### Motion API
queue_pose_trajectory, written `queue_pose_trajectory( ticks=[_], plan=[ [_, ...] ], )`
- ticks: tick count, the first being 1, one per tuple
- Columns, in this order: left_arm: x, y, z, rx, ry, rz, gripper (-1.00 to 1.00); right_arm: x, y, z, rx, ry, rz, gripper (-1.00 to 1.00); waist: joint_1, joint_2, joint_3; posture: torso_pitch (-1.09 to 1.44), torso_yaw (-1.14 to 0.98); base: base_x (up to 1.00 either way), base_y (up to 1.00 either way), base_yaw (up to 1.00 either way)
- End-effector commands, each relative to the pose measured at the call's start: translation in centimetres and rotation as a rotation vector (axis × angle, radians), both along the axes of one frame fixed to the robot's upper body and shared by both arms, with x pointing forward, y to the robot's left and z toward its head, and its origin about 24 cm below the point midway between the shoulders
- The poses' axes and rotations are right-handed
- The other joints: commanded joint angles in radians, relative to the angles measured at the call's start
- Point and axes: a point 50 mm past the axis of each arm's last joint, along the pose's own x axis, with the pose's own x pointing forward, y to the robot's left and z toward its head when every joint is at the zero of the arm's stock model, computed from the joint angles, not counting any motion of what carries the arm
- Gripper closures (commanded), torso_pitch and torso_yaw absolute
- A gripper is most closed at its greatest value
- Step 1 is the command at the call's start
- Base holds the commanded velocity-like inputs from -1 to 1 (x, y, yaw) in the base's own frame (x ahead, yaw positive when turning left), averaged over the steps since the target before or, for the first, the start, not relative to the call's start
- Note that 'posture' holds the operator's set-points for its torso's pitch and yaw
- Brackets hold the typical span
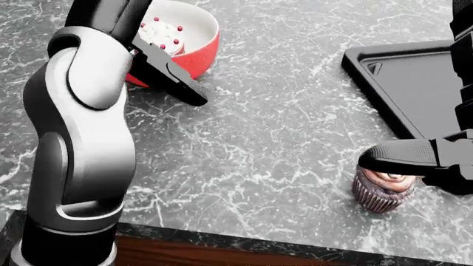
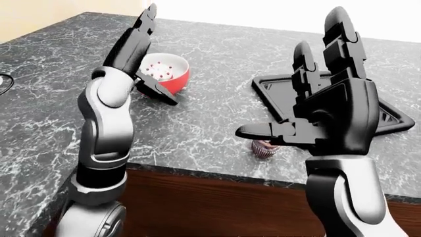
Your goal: Pick up the bowl with cake and place it on the tray. Pick up the cupcake and place it on the tray.
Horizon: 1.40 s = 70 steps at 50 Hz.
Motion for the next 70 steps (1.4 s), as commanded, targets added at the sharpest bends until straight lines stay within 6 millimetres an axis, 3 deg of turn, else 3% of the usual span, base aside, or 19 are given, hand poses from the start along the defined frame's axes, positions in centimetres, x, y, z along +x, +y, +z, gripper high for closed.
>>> queue_pose_trajectory(
  ticks=[1, 14, 20, 29, 41, 45, 70],
  plan=[
    [-0.8, -0.1, 1.8, 0.034, -0.106, 0.003, -1.0, -0.6, 0.0, 0.9, -0.003, -0.067, -0.006, -1.0, 0.001, -0.002, -0.024, 0.0, 0.0, 0.0, 0.0, 0.0],
    [1.4, 1.3, -1.3, 0.186, -0.085, 0.089, -1.0, -0.5, 0.2, 0.7, -0.004, -0.064, 0.0, -1.0, -0.002, 0.004, -0.03, 0.0, 0.0, 0.0, 0.0, 0.0],
    [3.2, 2.0, -1.4, 0.193, -0.088, 0.1, -1.0, -0.5, 0.4, 0.8, -0.003, -0.065, 0.002, -1.0, -0.002, 0.007, -0.034, 0.0, 0.0, 0.0, 0.0, 0.0],
    [4.2, 1.9, -2.2, 0.204, -0.093, 0.089, -1.0, -0.4, 0.5, 0.8, -0.005, -0.065, 0.005, -1.0, -0.004, 0.011, -0.038, 0.0, 0.0, 0.0, 0.0, 0.0],
    [4.6, 2.0, -2.9, 0.228, -0.089, 0.088, -0.24, -0.4, 0.4, 0.9, -0.003, -0.066, 0.004, -1.0, -0.007, 0.015, -0.041, 0.0, 0.0, 0.0, 0.0, 0.0],
    [4.8, 2.0, -3.2, 0.23, -0.084, 0.09, -0.09, -0.4, 0.4, 0.9, -0.002, -0.068, 0.004, -1.0, -0.007, 0.015, -0.042, 0.0, 0.0, 0.0, 0.0, 0.0],
    [6.0, 2.0, -5.8, 0.293, -0.039, 0.105, 0.18, -0.4, 0.2, 0.7, 0.006, -0.071, -0.001, -1.0, -0.007, 0.018, -0.045, 0.0, 0.0, 0.0, 0.0, 0.0]
  ],
)
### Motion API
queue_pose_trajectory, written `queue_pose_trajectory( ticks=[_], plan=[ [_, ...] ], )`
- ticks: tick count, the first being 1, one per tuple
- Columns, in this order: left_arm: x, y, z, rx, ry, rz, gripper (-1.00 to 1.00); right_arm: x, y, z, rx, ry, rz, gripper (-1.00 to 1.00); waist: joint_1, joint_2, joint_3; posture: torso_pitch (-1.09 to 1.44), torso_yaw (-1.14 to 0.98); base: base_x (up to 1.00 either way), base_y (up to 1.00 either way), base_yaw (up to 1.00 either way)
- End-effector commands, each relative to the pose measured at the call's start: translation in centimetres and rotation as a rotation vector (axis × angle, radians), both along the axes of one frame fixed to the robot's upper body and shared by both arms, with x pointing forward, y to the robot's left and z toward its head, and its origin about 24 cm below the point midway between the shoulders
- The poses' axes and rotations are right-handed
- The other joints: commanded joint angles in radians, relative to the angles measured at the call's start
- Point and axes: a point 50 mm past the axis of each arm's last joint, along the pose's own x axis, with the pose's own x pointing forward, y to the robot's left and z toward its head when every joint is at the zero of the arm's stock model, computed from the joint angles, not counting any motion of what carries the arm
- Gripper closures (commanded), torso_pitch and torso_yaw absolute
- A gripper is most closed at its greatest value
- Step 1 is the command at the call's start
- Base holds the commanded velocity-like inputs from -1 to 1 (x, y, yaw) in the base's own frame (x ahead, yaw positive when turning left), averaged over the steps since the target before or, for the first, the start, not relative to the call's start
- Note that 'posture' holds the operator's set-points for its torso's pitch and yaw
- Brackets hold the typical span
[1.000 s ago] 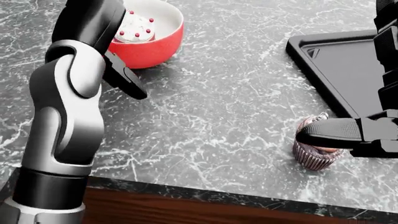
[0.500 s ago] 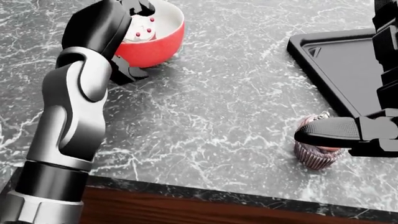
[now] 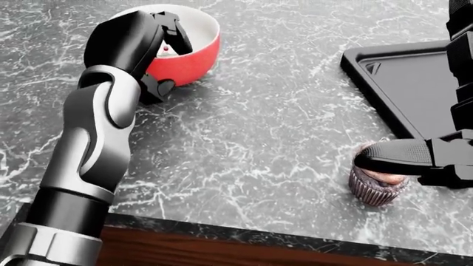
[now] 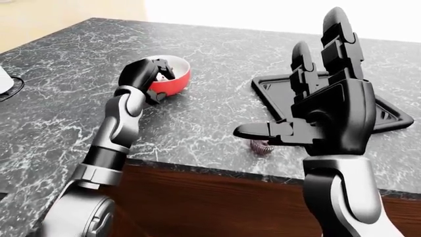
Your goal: Pick up the bowl with cake and place it on the tray. Pick up the cupcake and place it on the tray.
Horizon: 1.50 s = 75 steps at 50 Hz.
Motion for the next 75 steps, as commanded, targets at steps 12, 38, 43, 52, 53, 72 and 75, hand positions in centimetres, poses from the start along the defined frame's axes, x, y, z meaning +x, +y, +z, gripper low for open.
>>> queue_pose_trajectory(
  ticks=[12, 38, 43, 52, 53, 72, 75],
  plan=[
    [1.1, -0.2, 0.3, 0.028, 0.0, 0.041, 0.13, -0.5, -0.1, 0.9, -0.001, -0.067, -0.007, -1.0, -0.002, -0.004, -0.016, 0.0, 0.0, 0.0, 0.0, 0.0],
    [-1.0, -0.2, 7.1, -0.005, -0.103, 0.003, 1.0, -0.4, -0.1, 0.7, 0.0, -0.062, -0.005, -1.0, -0.004, -0.008, -0.016, 0.0, 0.0, 0.0, 0.0, 0.0],
    [-2.7, -0.4, 9.7, -0.016, -0.139, -0.025, 1.0, -0.4, -0.1, 0.7, -0.004, -0.062, -0.006, -1.0, -0.003, -0.008, -0.014, 0.0, 0.0, 0.0, 0.0, 0.0],
    [-6.7, -1.1, 12.6, -0.036, -0.157, -0.094, 1.0, -0.5, -1.1, 0.8, -0.068, -0.032, -0.002, -1.0, -0.001, -0.011, -0.002, 0.0, 0.0, 0.0, 0.0, 0.0],
    [-7.0, -1.1, 12.7, -0.041, -0.155, -0.102, 1.0, -0.5, -1.1, 0.8, -0.091, -0.022, 0.008, -1.0, -0.001, -0.012, -0.001, 0.0, 0.0, 0.0, 0.0, 0.0],
    [-8.2, -1.2, 12.8, -0.017, -0.165, -0.113, 1.0, -1.0, -1.0, 3.9, -0.475, 0.052, 0.029, -1.0, 0.009, -0.036, 0.022, 0.0, 0.0, 0.0, 0.0, 0.0],
    [-8.1, -1.1, 12.9, -0.013, -0.169, -0.109, 1.0, -0.9, -1.0, 4.4, -0.557, 0.06, 0.02, -1.0, 0.01, -0.038, 0.024, 0.0, 0.0, 0.0, 0.0, 0.0]
  ],
)
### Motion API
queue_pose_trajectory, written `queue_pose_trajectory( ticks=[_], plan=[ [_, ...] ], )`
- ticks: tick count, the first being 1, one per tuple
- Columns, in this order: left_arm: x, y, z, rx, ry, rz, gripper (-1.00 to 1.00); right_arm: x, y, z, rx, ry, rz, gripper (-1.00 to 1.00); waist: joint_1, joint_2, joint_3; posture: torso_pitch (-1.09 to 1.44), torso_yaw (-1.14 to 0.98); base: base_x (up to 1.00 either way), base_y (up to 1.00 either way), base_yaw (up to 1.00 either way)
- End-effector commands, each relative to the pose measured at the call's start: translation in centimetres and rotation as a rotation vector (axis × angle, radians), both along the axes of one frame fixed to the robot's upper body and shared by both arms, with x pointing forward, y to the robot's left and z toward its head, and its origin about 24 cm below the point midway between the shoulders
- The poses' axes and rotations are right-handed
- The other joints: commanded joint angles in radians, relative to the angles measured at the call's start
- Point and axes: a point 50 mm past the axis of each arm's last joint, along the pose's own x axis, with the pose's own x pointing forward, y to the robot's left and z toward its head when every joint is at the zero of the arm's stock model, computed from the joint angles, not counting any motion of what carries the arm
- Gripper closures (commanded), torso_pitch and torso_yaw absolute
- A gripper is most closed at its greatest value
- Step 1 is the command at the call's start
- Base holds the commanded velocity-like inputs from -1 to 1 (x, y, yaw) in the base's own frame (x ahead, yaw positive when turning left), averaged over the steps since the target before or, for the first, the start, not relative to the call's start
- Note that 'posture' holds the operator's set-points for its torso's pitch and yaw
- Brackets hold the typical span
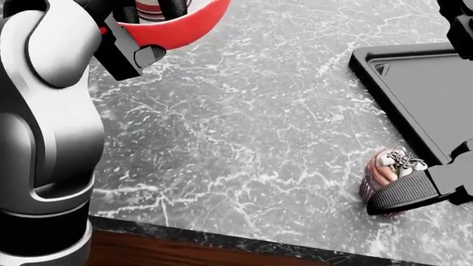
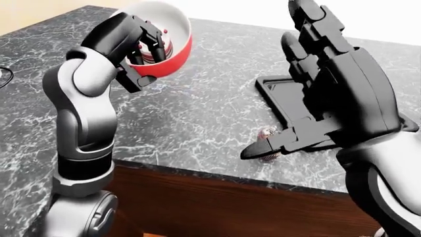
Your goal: Pick up the bowl with cake and place it on the tray. Pick up the cupcake and place it on the tray.
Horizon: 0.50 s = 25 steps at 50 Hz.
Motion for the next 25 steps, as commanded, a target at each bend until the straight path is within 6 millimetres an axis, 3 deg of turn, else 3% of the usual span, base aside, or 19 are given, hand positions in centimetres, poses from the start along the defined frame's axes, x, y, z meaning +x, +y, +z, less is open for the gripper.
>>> queue_pose_trajectory(
  ticks=[1, 6, 13, 19, 25],
  plan=[
    [-1.4, -0.2, 2.7, -0.001, -0.155, -0.007, 1.0, -0.2, -0.4, 0.9, -0.05, -0.049, -0.028, -1.0, -0.001, 0.0, -0.03, 0.0, 0.0, 0.0, 0.0, 0.0],
    [-1.5, -0.2, 2.8, -0.003, -0.159, -0.005, 1.0, -0.4, -0.6, 1.3, -0.157, -0.025, -0.032, -1.0, 0.002, -0.003, -0.028, 0.0, 0.0, 0.0, 0.0, 0.0],
    [-1.5, -0.3, 2.7, -0.002, -0.16, -0.007, 1.0, 0.6, -0.5, 0.3, -0.333, -0.019, -0.077, -1.0, 0.001, -0.003, -0.027, 0.0, 0.0, 0.0, 0.0, 0.0],
    [-1.8, -0.5, 2.8, 0.003, -0.164, -0.014, 1.0, 1.0, -0.5, 0.9, -0.419, -0.047, -0.135, -1.0, -0.001, 0.006, -0.032, 0.0, 0.0, 0.0, 0.0, 0.0],
    [-1.7, -0.6, 2.7, 0.01, -0.175, -0.014, 1.0, 2.0, 0.0, -0.3, -0.554, -0.056, -0.194, -1.0, -0.006, 0.016, -0.037, 0.0, 0.0, 0.0, 0.0, 0.0]
  ],
)
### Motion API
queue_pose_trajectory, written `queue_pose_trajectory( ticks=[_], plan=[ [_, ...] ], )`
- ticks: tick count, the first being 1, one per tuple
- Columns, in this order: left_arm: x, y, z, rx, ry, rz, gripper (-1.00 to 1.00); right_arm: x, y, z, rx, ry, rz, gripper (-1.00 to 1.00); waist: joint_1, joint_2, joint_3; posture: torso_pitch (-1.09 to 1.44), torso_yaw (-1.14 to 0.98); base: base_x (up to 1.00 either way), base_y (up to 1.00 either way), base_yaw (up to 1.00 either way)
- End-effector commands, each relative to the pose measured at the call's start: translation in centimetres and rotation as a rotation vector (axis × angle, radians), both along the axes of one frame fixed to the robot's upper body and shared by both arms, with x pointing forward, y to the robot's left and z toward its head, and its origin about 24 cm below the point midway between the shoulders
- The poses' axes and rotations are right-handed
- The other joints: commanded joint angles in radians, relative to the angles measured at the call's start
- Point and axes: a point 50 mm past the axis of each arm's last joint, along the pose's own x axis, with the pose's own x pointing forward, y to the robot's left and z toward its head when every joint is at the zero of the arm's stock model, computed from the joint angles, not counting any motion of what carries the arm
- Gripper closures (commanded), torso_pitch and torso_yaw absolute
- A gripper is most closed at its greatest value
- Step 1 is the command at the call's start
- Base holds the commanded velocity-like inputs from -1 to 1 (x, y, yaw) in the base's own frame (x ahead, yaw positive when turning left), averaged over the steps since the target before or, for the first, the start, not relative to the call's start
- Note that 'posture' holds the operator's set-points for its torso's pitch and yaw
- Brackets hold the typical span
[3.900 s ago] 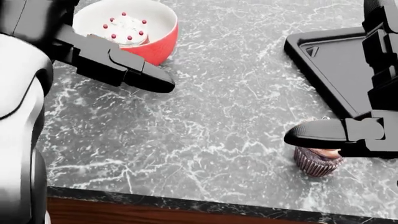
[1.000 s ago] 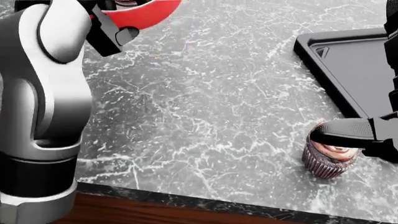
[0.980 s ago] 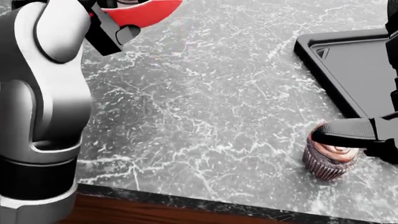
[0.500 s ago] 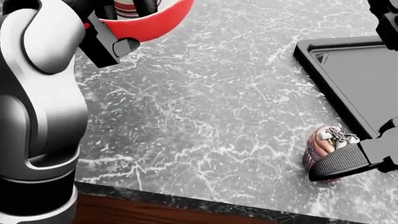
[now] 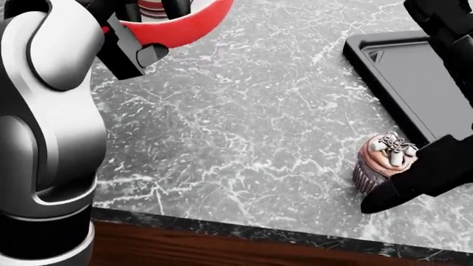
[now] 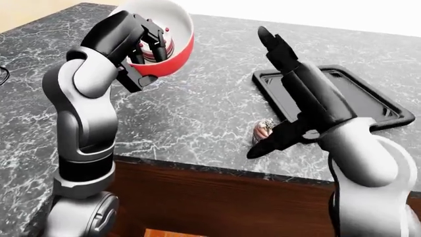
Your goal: Pick up the bowl with cake and place it on the tray. Pick up the cupcake and place it on the tray.
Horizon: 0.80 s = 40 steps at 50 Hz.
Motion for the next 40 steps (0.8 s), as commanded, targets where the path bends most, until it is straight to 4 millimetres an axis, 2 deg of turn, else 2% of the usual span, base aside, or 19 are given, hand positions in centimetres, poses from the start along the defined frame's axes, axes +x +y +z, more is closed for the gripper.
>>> queue_pose_trajectory(
  ticks=[1, 8, 19, 40],
  plan=[
    [-1.3, -0.2, 2.5, -0.003, -0.15, -0.006, 1.0, -0.8, -0.2, 1.4, -0.07, -0.094, -0.034, -1.0, -0.001, 0.002, -0.034, 0.0, 0.0, 0.0, 0.0, 0.0],
    [-1.5, -0.2, 2.4, -0.003, -0.151, -0.007, 1.0, -0.6, 0.5, 1.4, -0.187, -0.107, -0.028, -1.0, -0.007, 0.022, -0.037, 0.0, 0.0, 0.0, 0.0, 0.0],
    [-1.3, -0.2, 2.2, -0.004, -0.15, -0.005, 1.0, -0.1, 1.7, 0.7, -0.309, -0.112, -0.004, -1.0, -0.017, 0.039, -0.044, 0.0, 0.0, 0.0, 0.0, 0.0],
    [-1.3, -0.1, 2.0, -0.004, -0.15, -0.002, 1.0, 2.0, 1.9, -2.3, -0.372, -0.019, -0.051, -1.0, -0.022, 0.043, -0.047, 0.0, 0.0, 0.0, 0.0, 0.0]
  ],
)
